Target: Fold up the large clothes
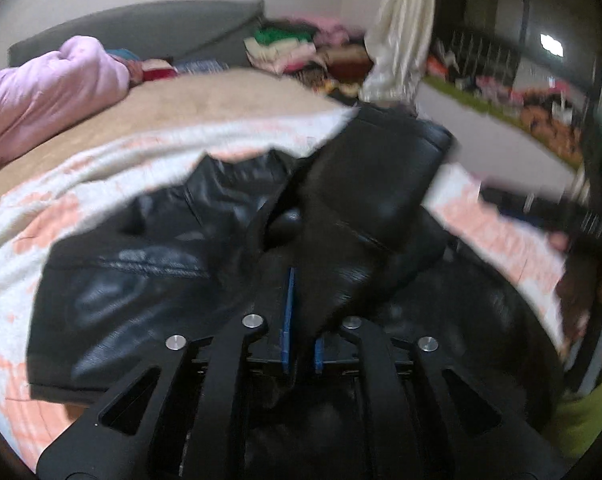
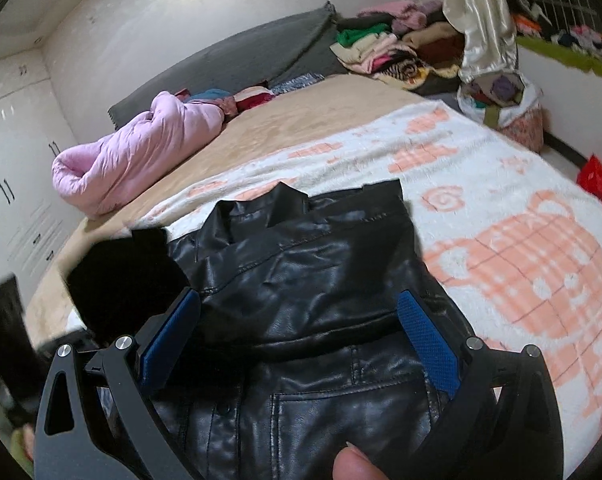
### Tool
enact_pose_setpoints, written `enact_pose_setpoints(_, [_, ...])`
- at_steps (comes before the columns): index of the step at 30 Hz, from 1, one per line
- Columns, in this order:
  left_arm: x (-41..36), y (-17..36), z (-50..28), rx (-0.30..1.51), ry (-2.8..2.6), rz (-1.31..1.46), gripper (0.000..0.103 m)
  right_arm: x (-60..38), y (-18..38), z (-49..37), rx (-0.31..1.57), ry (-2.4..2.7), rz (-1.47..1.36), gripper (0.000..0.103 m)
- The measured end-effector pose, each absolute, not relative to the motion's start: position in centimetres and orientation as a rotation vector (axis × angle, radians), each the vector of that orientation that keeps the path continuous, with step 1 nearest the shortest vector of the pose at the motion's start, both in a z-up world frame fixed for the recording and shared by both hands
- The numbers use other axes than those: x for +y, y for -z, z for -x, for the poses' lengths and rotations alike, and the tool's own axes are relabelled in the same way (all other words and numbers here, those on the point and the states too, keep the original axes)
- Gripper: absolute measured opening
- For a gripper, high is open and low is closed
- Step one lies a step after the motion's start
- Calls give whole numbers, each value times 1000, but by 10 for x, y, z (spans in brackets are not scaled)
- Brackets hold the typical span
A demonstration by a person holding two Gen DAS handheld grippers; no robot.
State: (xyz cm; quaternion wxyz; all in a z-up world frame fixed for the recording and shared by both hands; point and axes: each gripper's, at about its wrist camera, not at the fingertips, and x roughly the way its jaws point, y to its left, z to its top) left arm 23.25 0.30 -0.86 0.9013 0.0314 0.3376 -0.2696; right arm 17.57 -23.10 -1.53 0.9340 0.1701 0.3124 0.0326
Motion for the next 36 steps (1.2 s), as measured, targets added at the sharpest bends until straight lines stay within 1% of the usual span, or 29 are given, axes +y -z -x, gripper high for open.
enact_pose_setpoints(2, [-7,24,-233,744,561,-123,7,-235,18,-177,646,-68,-363,99])
enact_pose_setpoints(4, [-11,36,-233,782,556,-166,14,-235,21,-178,656,-86,-379,99])
enact_pose_setpoints(5, [-16,40,-233,796,554,-187,16,-236,23,-180,664,-105,-396,99])
enact_pose_setpoints(6, [-19,44,-231,803,546,-208,24,-237,25,-182,673,-118,-413,99])
enact_pose_setpoints(7, [-21,45,-229,809,549,-235,52,-238,28,-183,684,-132,-430,99])
enact_pose_setpoints(8, [-24,47,-229,818,550,-256,70,-238,30,-185,698,-147,-447,99])
enact_pose_setpoints(9, [-27,47,-226,825,540,-279,93,-238,35,-188,719,-169,-470,98])
enact_pose_setpoints(11, [-32,47,-218,819,538,-332,93,-235,43,-193,764,-206,-496,96])
enact_pose_setpoints(12, [-34,46,-214,818,541,-351,93,-232,48,-198,795,-240,-516,85])
enact_pose_setpoints(13, [-34,44,-208,819,551,-359,93,-231,52,-202,819,-265,-535,78])
enact_pose_setpoints(17, [-17,27,-201,815,584,-289,93,-217,68,-219,909,-344,-594,76])
enact_pose_setpoints(20, [10,13,-209,805,583,-181,93,-202,74,-229,950,-377,-579,73])
enact_pose_setpoints(21, [25,7,-216,806,577,-123,93,-197,77,-233,973,-375,-567,70])
enact_pose_setpoints(24, [67,-5,-239,787,500,21,93,-183,85,-239,1002,-362,-532,56])
enact_pose_setpoints(26, [97,-10,-256,774,419,108,93,-178,84,-239,988,-334,-506,50])
enact_pose_setpoints(27, [109,-12,-261,772,385,141,93,-174,78,-238,967,-331,-464,43])
enact_pose_setpoints(29, [144,-17,-274,759,288,247,93,-168,64,-236,903,-328,-390,39])
enact_pose_setpoints(30, [159,-19,-279,747,255,292,93,-163,50,-235,854,-355,-344,14])
enact_pose_setpoints(31, [168,-21,-280,738,233,316,93,-159,36,-234,814,-389,-315,10])
enact_pose_setpoints(36, [192,-29,-285,692,180,406,93,-147,-36,-228,637,-425,-68,10])
